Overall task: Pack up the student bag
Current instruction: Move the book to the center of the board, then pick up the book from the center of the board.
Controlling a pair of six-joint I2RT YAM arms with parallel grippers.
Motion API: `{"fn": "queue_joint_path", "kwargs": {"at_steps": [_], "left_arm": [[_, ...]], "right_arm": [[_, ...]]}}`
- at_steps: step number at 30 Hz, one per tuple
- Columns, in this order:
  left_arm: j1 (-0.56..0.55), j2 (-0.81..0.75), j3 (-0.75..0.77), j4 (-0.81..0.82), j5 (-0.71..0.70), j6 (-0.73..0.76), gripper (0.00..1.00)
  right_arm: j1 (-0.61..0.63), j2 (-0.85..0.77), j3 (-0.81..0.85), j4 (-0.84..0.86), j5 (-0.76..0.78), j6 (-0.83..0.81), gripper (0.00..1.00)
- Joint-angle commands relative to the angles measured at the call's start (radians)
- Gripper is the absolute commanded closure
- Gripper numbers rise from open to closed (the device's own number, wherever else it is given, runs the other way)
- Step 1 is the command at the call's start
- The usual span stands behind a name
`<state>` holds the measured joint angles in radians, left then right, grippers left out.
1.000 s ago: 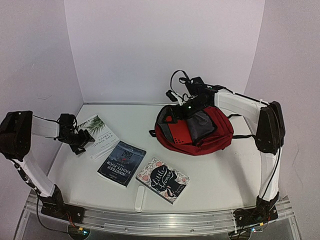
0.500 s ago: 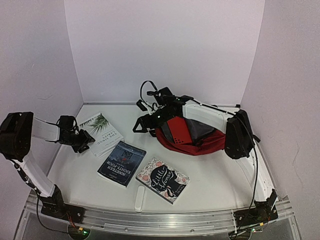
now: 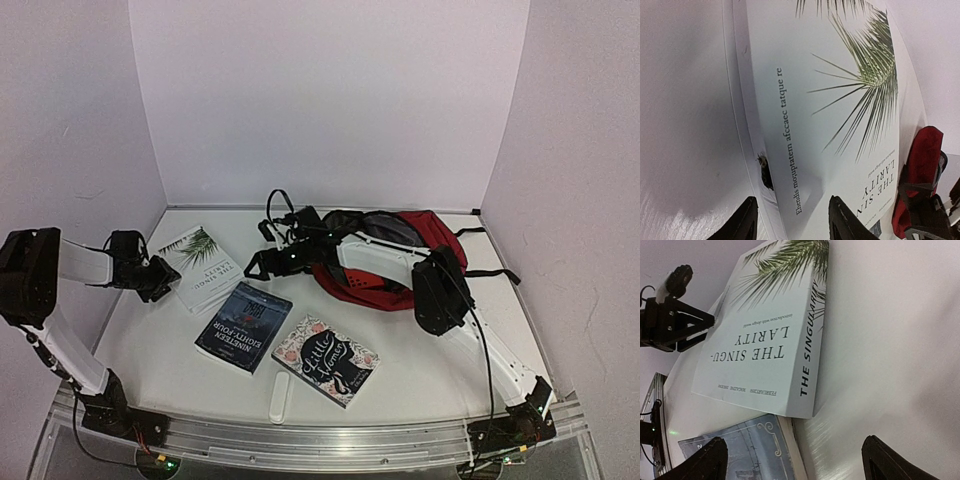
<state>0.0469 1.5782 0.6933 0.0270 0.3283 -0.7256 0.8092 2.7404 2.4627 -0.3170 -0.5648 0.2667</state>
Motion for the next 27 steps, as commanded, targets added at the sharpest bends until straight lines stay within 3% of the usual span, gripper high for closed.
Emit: {"fn": "queue_joint_path", "kwargs": {"at_steps": [1,9,18,22,27], "left_arm": [[0.007,0.012,0.020,0.106,-0.001,0.032,0.54],[0.007,0.077,0.021,0.214,0.052,0.018,0.61],[0.008,0.164,0.062,0.254,0.071,-0.003,0.85],[0.007,0.179,0.092,0.237,0.066,0.004,0.88],[0.008,0.180,0.122,0.215,0.072,0.013,1.00]], "right_arm": [[0.009,0.047,0.070,0.101,0.000,0.052,0.07],[0.017,0.117,0.113,0.177,0.009,0.061,0.07],[0.036,0.173,0.129,0.207,-0.035,0.055,0.16],[0.039,0.174,0.124,0.211,-0.048,0.056,0.20],[0.039,0.157,0.104,0.209,-0.075,0.063,0.22]]}}
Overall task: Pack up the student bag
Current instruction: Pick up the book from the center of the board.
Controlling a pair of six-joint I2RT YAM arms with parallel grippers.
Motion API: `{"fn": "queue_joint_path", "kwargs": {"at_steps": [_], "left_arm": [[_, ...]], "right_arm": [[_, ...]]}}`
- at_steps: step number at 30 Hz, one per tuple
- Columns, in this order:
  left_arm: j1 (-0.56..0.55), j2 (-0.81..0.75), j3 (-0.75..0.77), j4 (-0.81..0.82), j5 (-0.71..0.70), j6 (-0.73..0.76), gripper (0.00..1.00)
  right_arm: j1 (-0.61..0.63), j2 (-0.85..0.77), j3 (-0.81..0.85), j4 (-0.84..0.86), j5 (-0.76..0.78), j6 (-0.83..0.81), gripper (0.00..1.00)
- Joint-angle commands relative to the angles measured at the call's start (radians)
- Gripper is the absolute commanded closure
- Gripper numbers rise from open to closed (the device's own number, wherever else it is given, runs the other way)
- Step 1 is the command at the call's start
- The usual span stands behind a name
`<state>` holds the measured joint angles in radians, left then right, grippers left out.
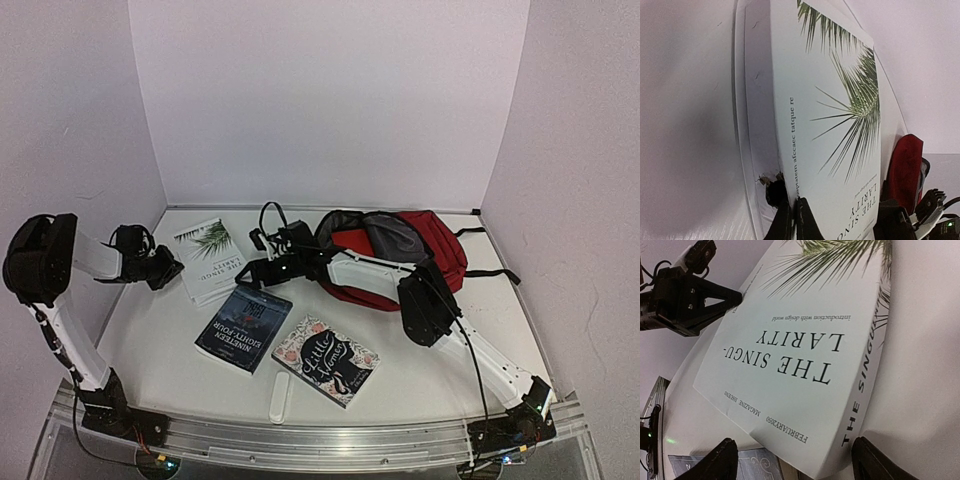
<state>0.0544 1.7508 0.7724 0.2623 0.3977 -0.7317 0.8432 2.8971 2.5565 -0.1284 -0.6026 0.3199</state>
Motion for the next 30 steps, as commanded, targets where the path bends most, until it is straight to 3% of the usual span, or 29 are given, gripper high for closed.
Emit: {"fn": "queue_joint_path", "kwargs": {"at_steps": [1,8,12,21,30], "left_arm": [[0.000,-0.001,0.048,-0.029,0.000,0.021,1.00],[0.002,-0.140,0.135,-0.189,-0.035,0.043,1.00],[0.005,-0.211,0.179,-0.234,0.008,0.020,1.00],[0.004,-0.321,0.140,-0.090,0.257,-0.094,1.00],[-0.084,-0.440,0.057,0.018,0.425,-0.151,1.00]], "right_arm": [[0.005,-0.009,0.005,0.019,-0.040,0.010,0.21],[-0.042,-0.161,-0.062,-0.005,-0.092,0.036,0.03],[-0.114,-0.273,-0.154,-0.005,-0.163,0.112,0.02],[-0.197,-0.419,-0.310,-0.003,-0.367,0.273,0.02],[-0.187,-0.445,-0.392,0.014,-0.472,0.284,0.02]]}}
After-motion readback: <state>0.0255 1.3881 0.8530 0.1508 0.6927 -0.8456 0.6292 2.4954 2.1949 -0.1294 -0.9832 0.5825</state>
